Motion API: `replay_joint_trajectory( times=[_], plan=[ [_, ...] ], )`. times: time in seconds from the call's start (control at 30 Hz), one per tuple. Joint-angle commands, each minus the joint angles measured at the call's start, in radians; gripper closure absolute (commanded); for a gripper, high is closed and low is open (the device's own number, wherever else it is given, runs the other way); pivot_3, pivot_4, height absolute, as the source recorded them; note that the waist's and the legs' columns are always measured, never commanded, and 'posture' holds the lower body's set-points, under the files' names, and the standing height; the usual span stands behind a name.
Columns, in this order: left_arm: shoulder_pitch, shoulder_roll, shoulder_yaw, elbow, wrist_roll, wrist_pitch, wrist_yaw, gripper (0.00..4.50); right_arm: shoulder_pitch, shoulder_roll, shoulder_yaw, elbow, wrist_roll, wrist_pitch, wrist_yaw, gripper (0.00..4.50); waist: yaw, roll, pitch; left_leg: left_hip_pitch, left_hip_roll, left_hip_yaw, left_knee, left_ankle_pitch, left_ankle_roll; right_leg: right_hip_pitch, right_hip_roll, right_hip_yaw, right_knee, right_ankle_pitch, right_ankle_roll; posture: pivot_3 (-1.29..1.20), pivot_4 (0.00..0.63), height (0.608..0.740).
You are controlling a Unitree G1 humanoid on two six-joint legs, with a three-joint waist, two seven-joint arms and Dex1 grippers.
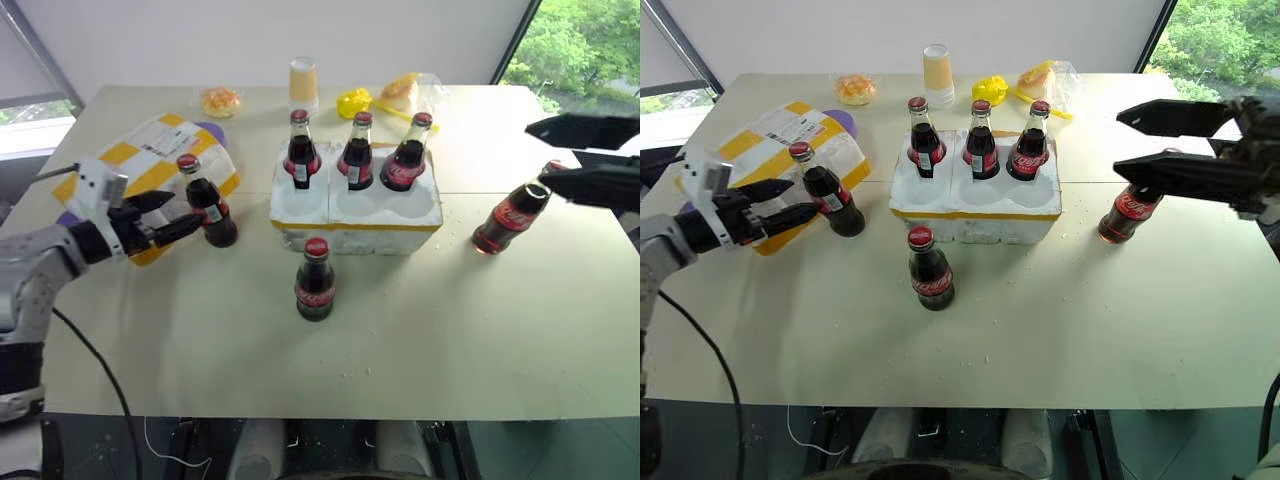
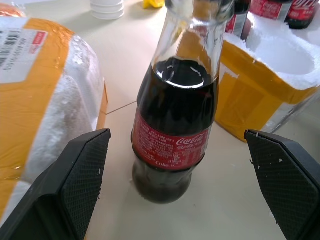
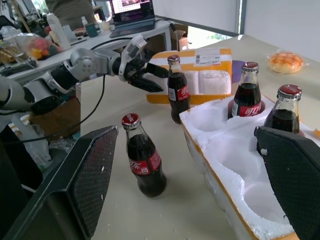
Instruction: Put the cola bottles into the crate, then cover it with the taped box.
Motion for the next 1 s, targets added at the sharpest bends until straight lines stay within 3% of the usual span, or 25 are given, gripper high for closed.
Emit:
replay_joint_trajectory(
  times=[0.03,0.47,0.93,1.0],
  plan=[
    [-0.024,-0.007,-0.002,-0.008,0.026,-0.024,0.002,0.02,0.004,0.003,-0.068,-0.033,0.061,0.005,-0.048,0.00,0.004,0.000,0.000,0.000,0.000,0.000,0.000,0.000,0.000,0.000,0.000,0.000,0.000,0.000,0.000,0.00,0.150,0.740],
    [-0.103,-0.111,-0.066,0.089,0.134,-0.076,0.038,0.02,0.032,0.029,-0.068,-0.056,0.152,-0.019,-0.151,0.00,0.012,-0.002,0.000,0.000,0.000,-0.001,0.001,0.000,0.000,0.001,0.000,0.000,0.001,0.000,0.000,0.00,0.150,0.740],
    [-0.190,-0.203,-0.105,0.239,0.230,-0.181,0.031,0.02,0.081,0.003,-0.043,-0.073,0.132,-0.063,-0.126,0.00,0.011,-0.003,0.000,0.001,0.000,0.000,0.001,0.000,0.000,0.001,0.000,0.000,0.001,0.000,0.000,0.00,0.150,0.740],
    [-0.190,-0.207,-0.100,0.243,0.226,-0.186,0.024,0.56,0.089,-0.001,-0.038,-0.077,0.119,-0.073,-0.124,0.00,0.011,-0.004,0.000,0.000,0.000,0.000,0.001,0.000,0.000,0.001,0.000,0.000,0.001,0.000,0.000,0.00,0.150,0.740]
  ],
)
